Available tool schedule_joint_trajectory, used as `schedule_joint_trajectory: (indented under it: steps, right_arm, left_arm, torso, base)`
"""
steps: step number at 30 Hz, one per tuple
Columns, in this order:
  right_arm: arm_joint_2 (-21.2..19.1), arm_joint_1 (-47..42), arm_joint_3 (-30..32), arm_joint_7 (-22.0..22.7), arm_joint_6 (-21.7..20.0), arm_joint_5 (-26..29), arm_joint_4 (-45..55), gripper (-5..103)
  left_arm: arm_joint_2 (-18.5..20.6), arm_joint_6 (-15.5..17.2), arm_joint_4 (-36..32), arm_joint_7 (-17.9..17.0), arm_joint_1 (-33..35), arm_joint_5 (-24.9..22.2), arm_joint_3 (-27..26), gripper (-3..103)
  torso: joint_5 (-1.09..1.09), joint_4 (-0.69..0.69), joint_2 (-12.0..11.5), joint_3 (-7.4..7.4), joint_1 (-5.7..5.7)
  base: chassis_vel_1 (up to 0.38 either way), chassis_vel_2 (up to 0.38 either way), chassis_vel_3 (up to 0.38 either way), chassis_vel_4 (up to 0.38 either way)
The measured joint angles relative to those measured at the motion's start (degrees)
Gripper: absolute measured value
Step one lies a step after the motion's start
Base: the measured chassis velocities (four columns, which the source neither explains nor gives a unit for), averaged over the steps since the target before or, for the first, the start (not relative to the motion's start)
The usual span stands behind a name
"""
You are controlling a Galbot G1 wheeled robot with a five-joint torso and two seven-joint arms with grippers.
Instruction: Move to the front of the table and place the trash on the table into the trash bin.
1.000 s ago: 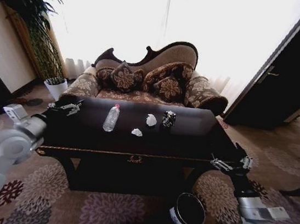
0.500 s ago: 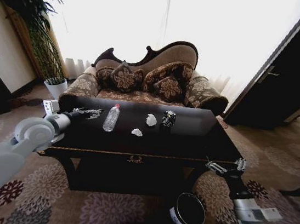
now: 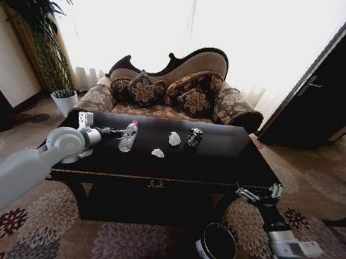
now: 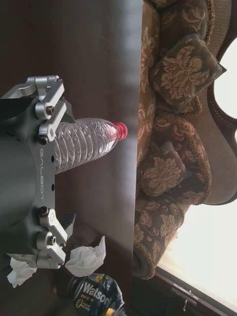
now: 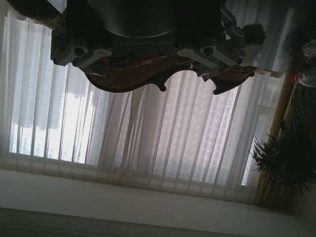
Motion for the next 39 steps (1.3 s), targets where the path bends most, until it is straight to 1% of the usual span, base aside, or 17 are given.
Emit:
schedule_joint_trajectory:
  steps: [2,6,18,19,21,22,23,24,27,28,29,30,32,34,35,36,39]
  right_arm:
    - [0.0,0.0,0.0,-0.2,0.2,0.0,-0.3,100]
    - [0.0,0.3,0.0,-0.4,0.4,-0.1,-0.8,100]
    - [0.1,0.7,-0.6,-0.8,0.6,-0.7,-1.6,100]
    - [0.1,0.7,-0.6,-0.8,0.7,-0.7,-1.7,100]
    - [0.0,0.8,-0.6,-0.9,0.8,-0.8,-1.9,100]
    - [0.0,0.8,-0.6,-0.9,0.8,-0.8,-1.9,100]
    - [0.0,0.8,-0.6,-0.9,0.8,-0.8,-1.9,100]
    - [0.0,0.8,-0.6,-0.9,0.8,-0.8,-1.9,100]
    - [0.1,0.9,-0.8,-0.9,0.8,-1.0,-2.1,100]
    - [0.1,0.9,-0.8,-0.9,0.8,-1.0,-2.1,100]
    - [0.1,1.0,-0.9,-1.0,0.8,-1.0,-2.1,100]
    - [0.1,1.0,-1.0,-1.0,0.8,-1.1,-2.1,100]
    - [0.1,1.1,-1.1,-1.0,0.8,-1.1,-2.1,100]
    - [0.1,1.1,-1.2,-1.0,0.8,-1.1,-2.1,100]
    - [0.1,1.1,-1.2,-1.0,0.8,-1.1,-2.1,100]
    - [0.0,1.1,-1.2,-1.0,0.8,-1.1,-2.1,100]
    - [-0.2,0.9,-1.2,-0.9,0.8,-0.8,-2.0,100]
  left_arm:
    - [-0.9,0.5,0.5,-0.8,-0.2,-0.4,0.7,100]
    - [-1.5,1.1,1.0,-1.4,0.6,-0.4,0.7,100]
    - [-3.5,1.4,2.9,-0.9,1.8,-0.1,1.0,100]
    - [-3.5,1.4,2.9,-0.7,2.0,0.0,1.0,102]
    - [-3.6,1.4,2.9,-0.4,2.5,0.3,0.6,93]
    - [-3.6,1.4,2.9,-0.4,2.5,0.3,0.6,93]
    - [-3.6,1.4,2.9,-0.3,2.7,0.5,0.3,89]
    - [-3.6,1.3,2.8,-0.2,3.1,0.6,0.0,89]
    - [-3.3,1.3,2.4,0.0,4.3,0.9,-1.1,71]
    - [-3.3,1.3,2.4,0.0,4.3,0.9,-1.1,71]
    - [-3.2,1.3,2.3,0.1,4.6,1.0,-1.4,66]
    - [-3.1,1.2,2.2,0.1,4.8,1.0,-1.6,66]
    - [-2.9,1.2,1.9,0.3,5.6,1.3,-2.4,55]
    - [-2.9,1.2,1.8,0.3,5.8,1.3,-2.5,55]
    - [-2.8,1.1,1.5,0.4,6.2,1.4,-3.0,48]
    - [-2.7,1.1,1.3,0.4,6.8,1.5,-3.7,48]
    - [-2.4,0.7,0.0,0.5,9.3,2.4,-6.8,38]
  torso:
    - [0.00,0.00,0.0,0.00,0.00]
    - [-0.01,0.01,0.0,0.00,0.00]
    - [0.00,0.01,0.0,0.00,0.00]
    - [0.00,0.00,0.0,0.00,0.00]
    - [0.00,0.00,0.0,0.00,0.00]
    - [0.00,0.00,0.0,0.00,0.00]
    - [0.00,0.00,0.0,0.00,0.00]
    - [0.00,0.00,0.0,0.00,0.00]
    - [0.00,0.01,0.0,0.00,0.00]
    - [0.00,0.01,0.0,0.00,0.00]
    - [0.00,0.01,0.0,0.00,0.00]
    - [0.00,0.01,0.0,0.00,0.00]
    - [0.00,0.01,0.0,0.00,0.00]
    - [0.00,0.00,0.0,0.00,0.00]
    - [0.00,0.00,0.0,0.00,0.00]
    - [0.00,0.00,0.0,0.00,0.00]
    - [0.00,0.00,0.0,0.00,0.00]
  base:
    - [0.000,0.000,0.000,0.000]
    - [0.000,0.000,0.000,0.000]
    - [0.000,0.000,0.000,0.000]
    - [0.000,0.000,0.000,0.000]
    - [0.000,0.000,0.000,0.000]
    - [0.000,0.000,0.000,0.000]
    - [0.000,0.000,0.000,0.000]
    - [0.000,0.000,0.000,0.000]
    - [0.000,0.000,0.000,0.000]
    - [0.000,0.000,0.000,0.000]
    - [0.000,0.000,0.000,0.000]
    - [0.000,0.000,0.000,0.000]
    - [0.000,0.000,0.000,0.000]
    - [0.000,0.000,0.000,0.000]
    - [0.000,0.000,0.000,0.000]
    - [0.000,0.000,0.000,0.000]
    - [0.000,0.000,0.000,0.000]
